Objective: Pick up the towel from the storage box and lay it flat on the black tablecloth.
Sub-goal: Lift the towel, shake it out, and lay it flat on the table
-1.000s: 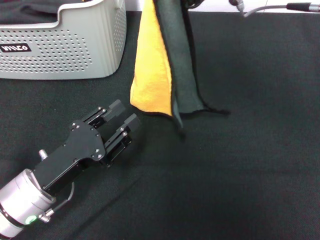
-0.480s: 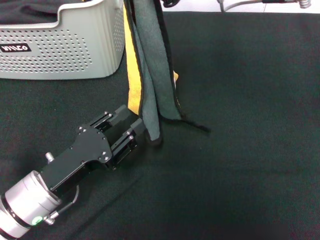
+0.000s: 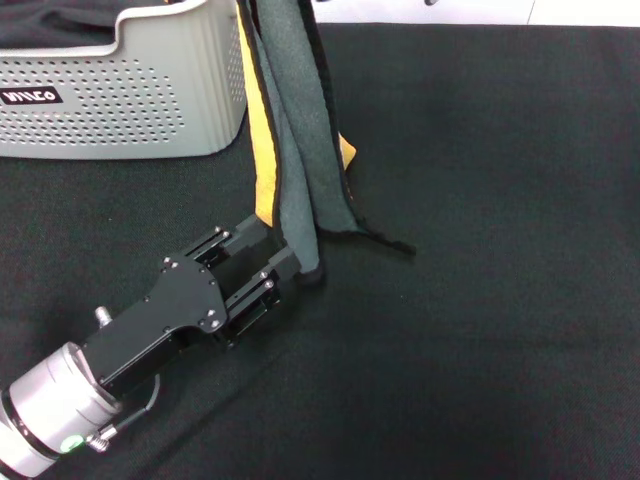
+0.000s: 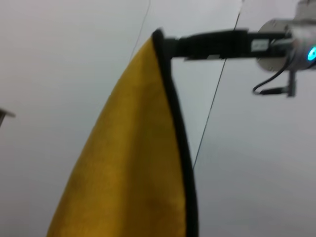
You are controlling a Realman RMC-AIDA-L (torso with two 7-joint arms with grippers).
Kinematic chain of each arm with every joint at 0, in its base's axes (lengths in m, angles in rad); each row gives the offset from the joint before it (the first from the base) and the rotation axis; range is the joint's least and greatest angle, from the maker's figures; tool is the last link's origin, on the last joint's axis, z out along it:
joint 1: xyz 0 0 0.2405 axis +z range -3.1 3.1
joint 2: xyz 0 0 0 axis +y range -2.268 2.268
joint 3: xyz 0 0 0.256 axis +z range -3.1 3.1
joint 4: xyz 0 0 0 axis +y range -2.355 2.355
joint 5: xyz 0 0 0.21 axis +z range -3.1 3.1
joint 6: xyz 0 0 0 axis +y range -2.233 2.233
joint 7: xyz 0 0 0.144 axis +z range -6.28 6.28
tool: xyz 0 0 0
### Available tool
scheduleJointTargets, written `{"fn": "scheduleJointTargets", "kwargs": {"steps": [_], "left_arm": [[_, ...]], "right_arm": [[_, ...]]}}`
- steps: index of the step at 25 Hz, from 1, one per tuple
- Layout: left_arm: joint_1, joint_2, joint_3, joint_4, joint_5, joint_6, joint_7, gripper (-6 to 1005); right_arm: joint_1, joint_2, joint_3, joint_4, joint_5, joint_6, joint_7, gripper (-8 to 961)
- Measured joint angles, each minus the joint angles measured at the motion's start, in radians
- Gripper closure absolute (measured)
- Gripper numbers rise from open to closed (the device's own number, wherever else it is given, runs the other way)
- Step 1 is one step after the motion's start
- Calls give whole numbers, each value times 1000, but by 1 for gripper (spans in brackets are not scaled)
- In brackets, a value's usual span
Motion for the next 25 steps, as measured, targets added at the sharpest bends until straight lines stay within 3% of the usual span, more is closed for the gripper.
{"fn": "scheduleJointTargets", "kwargs": {"steps": [8,25], "left_arm": [[-18,0,-8,-1,-10,-25,-3,424],[-52,-2,-9,-8,-18,-88,-18,430]], "right_arm": [[10,3,0,13,14,-11,-64,947],[36,3,-4,19,17,-54,-116,947]]}}
